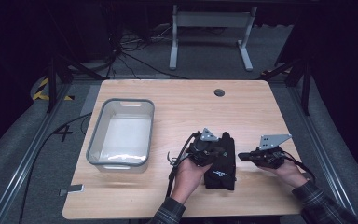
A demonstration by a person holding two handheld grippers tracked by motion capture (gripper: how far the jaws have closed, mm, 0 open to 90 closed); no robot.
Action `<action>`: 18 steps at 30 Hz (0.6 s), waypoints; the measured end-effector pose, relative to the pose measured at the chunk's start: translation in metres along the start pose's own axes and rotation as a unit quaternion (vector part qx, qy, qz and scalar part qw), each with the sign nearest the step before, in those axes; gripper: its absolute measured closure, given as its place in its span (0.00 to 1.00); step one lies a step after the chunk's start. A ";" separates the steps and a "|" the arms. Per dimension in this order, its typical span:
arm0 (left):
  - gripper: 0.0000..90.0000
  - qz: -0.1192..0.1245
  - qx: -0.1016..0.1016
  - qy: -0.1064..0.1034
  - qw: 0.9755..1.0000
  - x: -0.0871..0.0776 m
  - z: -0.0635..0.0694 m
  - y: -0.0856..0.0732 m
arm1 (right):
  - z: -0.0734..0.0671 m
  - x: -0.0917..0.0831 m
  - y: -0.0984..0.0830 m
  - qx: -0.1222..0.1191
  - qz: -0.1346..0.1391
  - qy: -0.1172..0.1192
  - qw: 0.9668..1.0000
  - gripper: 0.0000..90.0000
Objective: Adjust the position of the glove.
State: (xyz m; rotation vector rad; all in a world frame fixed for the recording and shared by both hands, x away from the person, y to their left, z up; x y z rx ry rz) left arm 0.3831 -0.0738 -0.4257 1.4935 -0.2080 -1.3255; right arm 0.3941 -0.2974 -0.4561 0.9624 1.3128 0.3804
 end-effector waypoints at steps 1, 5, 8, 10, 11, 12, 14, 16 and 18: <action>0.99 -0.008 0.005 0.007 1.000 0.001 -0.002 -0.003 | 0.000 0.000 0.002 -0.001 0.003 0.000 1.000 1.00; 1.00 -0.039 0.005 0.028 0.999 0.008 -0.006 -0.018 | -0.005 0.008 0.013 -0.009 0.006 0.013 1.000 1.00; 1.00 -0.056 0.005 0.033 0.998 0.018 -0.008 -0.025 | -0.008 0.018 0.020 -0.022 0.003 0.017 1.000 1.00; 1.00 -0.062 0.008 0.033 0.998 0.023 -0.007 -0.026 | -0.007 0.022 0.021 -0.027 -0.004 0.016 1.000 1.00; 1.00 -0.066 0.010 0.030 0.997 0.026 -0.006 -0.027 | -0.006 0.025 0.021 -0.025 -0.008 0.016 1.000 1.00; 1.00 -0.066 0.010 0.030 0.997 0.026 -0.006 -0.027 | -0.005 0.028 0.020 -0.027 -0.013 0.016 0.999 1.00; 1.00 -0.076 0.013 0.027 0.997 0.033 -0.004 -0.029 | -0.003 0.035 0.014 -0.030 -0.034 0.015 0.999 1.00; 1.00 -0.080 0.013 0.024 0.996 0.037 -0.003 -0.031 | -0.003 0.037 0.012 -0.025 -0.041 0.016 0.999 1.00; 1.00 -0.084 0.015 0.023 0.996 0.041 -0.003 -0.031 | 0.000 0.041 0.006 -0.030 -0.057 0.013 0.998 1.00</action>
Point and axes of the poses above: each handheld gripper's, and its own axes: x roughly forward along the jaws, y roughly out of its top, z roughly to its right, the point moved 4 cm from there along x, roughly forward along the jaws, and after that the axes turned 4 degrees about y, right-handed, at the moved point
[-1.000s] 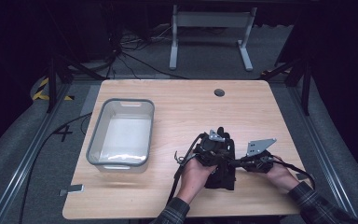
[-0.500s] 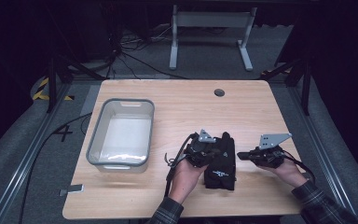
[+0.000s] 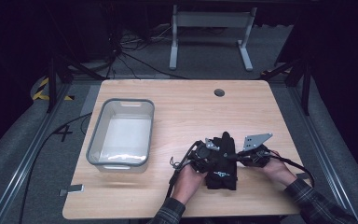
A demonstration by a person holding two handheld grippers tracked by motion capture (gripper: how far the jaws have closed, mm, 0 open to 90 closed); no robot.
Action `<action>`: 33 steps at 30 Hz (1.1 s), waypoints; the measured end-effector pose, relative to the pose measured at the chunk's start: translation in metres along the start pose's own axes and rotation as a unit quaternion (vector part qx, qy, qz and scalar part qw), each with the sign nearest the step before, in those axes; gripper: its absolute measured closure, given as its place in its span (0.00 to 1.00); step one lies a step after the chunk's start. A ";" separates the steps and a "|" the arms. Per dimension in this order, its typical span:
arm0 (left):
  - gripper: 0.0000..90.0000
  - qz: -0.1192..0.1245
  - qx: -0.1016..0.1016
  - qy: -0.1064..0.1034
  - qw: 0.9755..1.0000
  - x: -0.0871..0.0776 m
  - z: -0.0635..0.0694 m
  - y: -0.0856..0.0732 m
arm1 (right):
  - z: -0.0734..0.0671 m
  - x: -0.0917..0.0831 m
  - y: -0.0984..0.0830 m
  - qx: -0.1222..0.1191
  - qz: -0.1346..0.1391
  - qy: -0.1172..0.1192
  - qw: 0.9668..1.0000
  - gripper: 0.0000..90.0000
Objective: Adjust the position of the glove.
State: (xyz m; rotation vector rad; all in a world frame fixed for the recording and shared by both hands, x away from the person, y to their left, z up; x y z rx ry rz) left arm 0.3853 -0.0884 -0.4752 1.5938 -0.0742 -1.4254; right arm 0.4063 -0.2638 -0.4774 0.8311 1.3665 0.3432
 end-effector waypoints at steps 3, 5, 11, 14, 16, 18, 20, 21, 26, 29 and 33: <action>1.00 -0.010 0.005 0.005 1.000 0.005 0.001 0.000 | 0.001 0.001 -0.002 0.004 -0.007 0.001 1.000 1.00; 1.00 -0.009 0.006 0.004 1.000 0.006 0.000 0.001 | 0.000 0.000 -0.002 0.002 -0.009 0.000 1.000 1.00; 1.00 -0.006 0.003 0.011 1.000 0.009 -0.009 0.005 | -0.006 -0.001 -0.003 -0.001 -0.012 0.010 1.000 1.00; 1.00 -0.008 0.005 0.014 1.000 0.010 -0.012 0.007 | -0.010 0.000 -0.003 -0.004 -0.011 0.014 1.000 1.00; 1.00 -0.011 0.009 0.016 1.000 0.011 -0.014 0.010 | -0.012 0.000 -0.003 -0.003 -0.008 0.020 1.000 1.00; 1.00 -0.011 0.009 0.014 1.000 0.013 -0.016 0.012 | -0.014 0.001 -0.003 0.000 -0.006 0.026 1.000 1.00; 1.00 -0.010 0.008 0.011 1.000 0.014 -0.018 0.014 | -0.017 0.001 -0.003 -0.002 -0.003 0.029 1.000 1.00; 1.00 -0.010 0.005 0.008 1.000 0.015 -0.018 0.015 | -0.018 0.002 -0.003 -0.005 -0.004 0.031 1.000 1.00; 1.00 -0.017 0.016 0.009 1.000 0.017 -0.021 0.022 | -0.021 0.002 -0.002 -0.002 -0.002 0.037 0.999 1.00; 1.00 -0.015 0.015 0.005 1.000 0.019 -0.022 0.023 | -0.021 0.002 -0.002 -0.002 -0.001 0.038 0.999 1.00; 0.98 -0.011 0.013 0.005 1.000 0.015 -0.023 0.023 | -0.021 0.000 -0.002 -0.004 0.004 0.036 0.999 1.00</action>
Point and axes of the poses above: each handheld gripper's, and its own axes: x roughly forward along the jaws, y roughly out of its top, z roughly to its right, the point moved 4 cm from there along x, roughly forward along the jaws, and after that the axes turned 4 degrees about y, right-handed, at the moved point
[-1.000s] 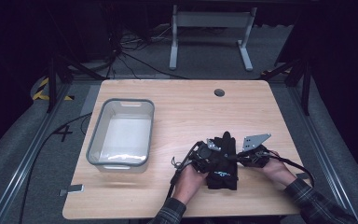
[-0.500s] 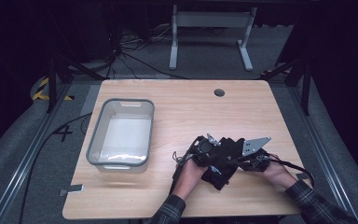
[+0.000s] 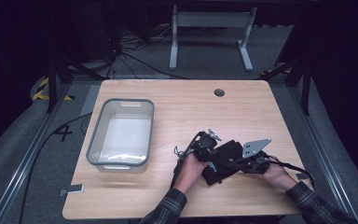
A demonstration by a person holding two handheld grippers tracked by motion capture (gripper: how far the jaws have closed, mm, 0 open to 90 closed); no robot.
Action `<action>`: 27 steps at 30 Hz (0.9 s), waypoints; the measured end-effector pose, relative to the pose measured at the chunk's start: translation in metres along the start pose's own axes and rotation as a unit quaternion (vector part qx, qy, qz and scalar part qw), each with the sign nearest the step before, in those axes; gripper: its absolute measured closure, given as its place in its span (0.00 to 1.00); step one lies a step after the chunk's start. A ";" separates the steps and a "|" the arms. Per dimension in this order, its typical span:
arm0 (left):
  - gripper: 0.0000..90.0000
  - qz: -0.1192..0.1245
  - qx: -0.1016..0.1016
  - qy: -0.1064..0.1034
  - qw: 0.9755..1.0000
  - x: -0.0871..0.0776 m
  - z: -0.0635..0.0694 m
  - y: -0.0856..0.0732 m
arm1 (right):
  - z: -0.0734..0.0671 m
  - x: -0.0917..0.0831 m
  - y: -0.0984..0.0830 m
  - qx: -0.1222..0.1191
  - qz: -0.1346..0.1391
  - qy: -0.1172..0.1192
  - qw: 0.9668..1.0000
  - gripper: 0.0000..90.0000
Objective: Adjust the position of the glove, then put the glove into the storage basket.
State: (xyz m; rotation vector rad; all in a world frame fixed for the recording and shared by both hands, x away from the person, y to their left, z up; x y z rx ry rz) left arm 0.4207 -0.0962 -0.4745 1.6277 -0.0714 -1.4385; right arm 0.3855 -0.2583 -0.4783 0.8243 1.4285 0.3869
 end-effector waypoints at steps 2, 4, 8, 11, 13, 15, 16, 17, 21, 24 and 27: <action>0.93 0.005 -0.005 -0.002 1.000 -0.004 -0.001 0.000 | 0.000 -0.005 0.001 0.003 0.008 -0.005 1.000 1.00; 0.89 0.009 -0.007 -0.003 1.000 -0.009 -0.002 0.000 | 0.000 -0.007 0.001 0.003 0.012 -0.006 1.000 1.00; 0.79 0.015 0.004 -0.004 1.000 -0.018 -0.002 -0.001 | 0.000 -0.019 -0.004 0.010 0.024 -0.014 1.000 0.90; 0.64 0.003 0.025 0.004 1.000 -0.024 -0.002 -0.001 | 0.000 -0.032 -0.017 0.020 0.020 -0.031 0.999 0.76; 0.61 0.004 0.026 -0.002 1.000 -0.026 -0.003 0.000 | 0.000 -0.036 -0.020 0.027 0.024 -0.035 0.999 0.71; 0.52 0.008 0.030 -0.007 0.999 -0.029 -0.004 0.001 | 0.000 -0.047 -0.029 0.044 0.031 -0.049 0.997 0.61; 0.49 0.011 0.030 -0.010 0.999 -0.029 -0.004 0.001 | 0.000 -0.050 -0.034 0.052 0.029 -0.053 0.997 0.58; 0.46 0.008 0.030 -0.015 0.999 -0.028 -0.004 0.001 | 0.000 -0.052 -0.040 0.057 0.020 -0.059 0.996 0.54; 0.32 0.002 0.043 -0.019 0.999 -0.024 -0.003 0.003 | -0.002 -0.062 -0.062 0.081 0.017 -0.075 0.994 0.43; 0.25 -0.004 0.051 -0.025 0.998 -0.018 0.000 0.006 | -0.002 -0.065 -0.068 0.089 0.020 -0.083 0.992 0.38; 0.19 -0.008 0.060 -0.028 0.998 -0.011 0.002 0.009 | -0.001 -0.065 -0.073 0.092 0.018 -0.093 0.991 0.32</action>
Point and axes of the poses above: each handheld gripper's, and its own axes: x roughly forward along the jaws, y roughly out of its top, z roughly to its right, the point moved 4 cm from there along x, roughly forward along the jaws, and after that the axes turned 4 degrees about y, right-handed, at the moved point
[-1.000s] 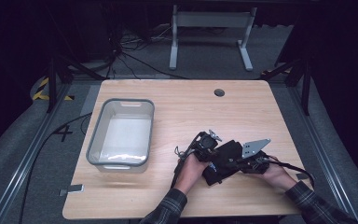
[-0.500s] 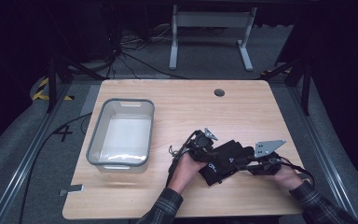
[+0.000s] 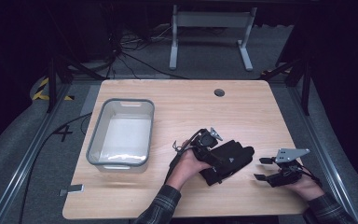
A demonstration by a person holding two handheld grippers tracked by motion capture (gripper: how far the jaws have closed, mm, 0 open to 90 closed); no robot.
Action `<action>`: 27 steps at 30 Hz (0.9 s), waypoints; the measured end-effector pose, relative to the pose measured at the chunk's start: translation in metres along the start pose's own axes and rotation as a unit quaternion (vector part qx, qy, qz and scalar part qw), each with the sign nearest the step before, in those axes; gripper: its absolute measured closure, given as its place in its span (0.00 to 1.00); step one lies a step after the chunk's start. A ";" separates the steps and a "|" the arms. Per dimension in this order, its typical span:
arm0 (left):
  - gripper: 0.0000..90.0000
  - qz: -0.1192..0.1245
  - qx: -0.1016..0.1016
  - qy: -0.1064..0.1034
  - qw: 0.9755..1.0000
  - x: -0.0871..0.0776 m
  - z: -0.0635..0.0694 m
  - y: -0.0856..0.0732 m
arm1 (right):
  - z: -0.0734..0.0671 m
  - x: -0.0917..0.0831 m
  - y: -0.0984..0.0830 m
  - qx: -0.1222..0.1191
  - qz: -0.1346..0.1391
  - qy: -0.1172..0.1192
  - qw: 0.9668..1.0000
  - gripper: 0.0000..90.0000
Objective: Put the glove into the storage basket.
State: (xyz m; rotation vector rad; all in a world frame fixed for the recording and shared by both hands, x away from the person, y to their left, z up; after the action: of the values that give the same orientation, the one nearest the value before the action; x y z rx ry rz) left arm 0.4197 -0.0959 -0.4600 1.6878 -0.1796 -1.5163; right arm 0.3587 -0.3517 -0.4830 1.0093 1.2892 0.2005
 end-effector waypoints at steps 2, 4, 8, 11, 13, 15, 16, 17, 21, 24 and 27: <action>0.17 0.000 -0.001 -0.009 1.000 0.006 0.001 0.001 | 0.002 0.002 -0.002 0.001 -0.002 -0.007 1.000 0.28; 0.16 -0.008 0.006 -0.011 1.000 0.011 0.003 0.002 | 0.004 0.002 -0.003 0.003 -0.002 -0.015 1.000 0.24; 0.15 -0.016 0.019 -0.014 1.000 0.019 0.007 0.003 | 0.008 0.003 -0.005 0.008 -0.003 -0.028 1.000 0.21; 0.13 -0.030 0.028 -0.008 0.999 0.027 0.009 0.002 | 0.011 0.004 -0.006 0.015 -0.005 -0.035 0.999 0.19; 0.13 -0.039 0.033 -0.005 0.999 0.029 0.010 0.000 | 0.012 0.005 -0.007 0.016 -0.007 -0.040 0.999 0.19; 0.13 -0.041 0.034 -0.006 0.999 0.032 0.011 -0.001 | 0.012 0.006 -0.006 0.016 -0.006 -0.043 0.999 0.18; 0.13 -0.043 0.034 -0.004 0.998 0.033 0.012 -0.001 | 0.012 0.006 -0.006 0.017 -0.005 -0.043 0.999 0.18; 0.13 -0.047 0.035 -0.004 0.998 0.034 0.012 -0.002 | 0.012 0.006 -0.006 0.017 -0.003 -0.044 0.999 0.17; 0.15 -0.043 0.046 -0.002 0.998 0.035 0.014 -0.003 | 0.012 0.007 -0.007 0.018 0.000 -0.046 0.999 0.15; 0.20 -0.039 0.046 0.000 0.998 0.034 0.015 -0.004 | 0.012 0.007 -0.008 0.017 0.003 -0.046 0.999 0.13; 0.27 -0.038 0.052 -0.002 0.998 0.032 0.016 -0.004 | 0.013 0.008 -0.008 0.016 0.006 -0.046 0.999 0.11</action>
State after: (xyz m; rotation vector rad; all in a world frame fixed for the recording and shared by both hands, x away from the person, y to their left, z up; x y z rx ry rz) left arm 0.4126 -0.1204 -0.4858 1.7912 -0.2012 -1.5920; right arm 0.3688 -0.3578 -0.4953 1.0421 1.2054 0.1410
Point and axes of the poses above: each handheld gripper's, and its own axes: x roughly forward along the jaws, y roughly out of its top, z roughly to its right, the point moved 4 cm from there along x, roughly forward along the jaws, and after that the axes turned 4 degrees about y, right-handed, at the moved point
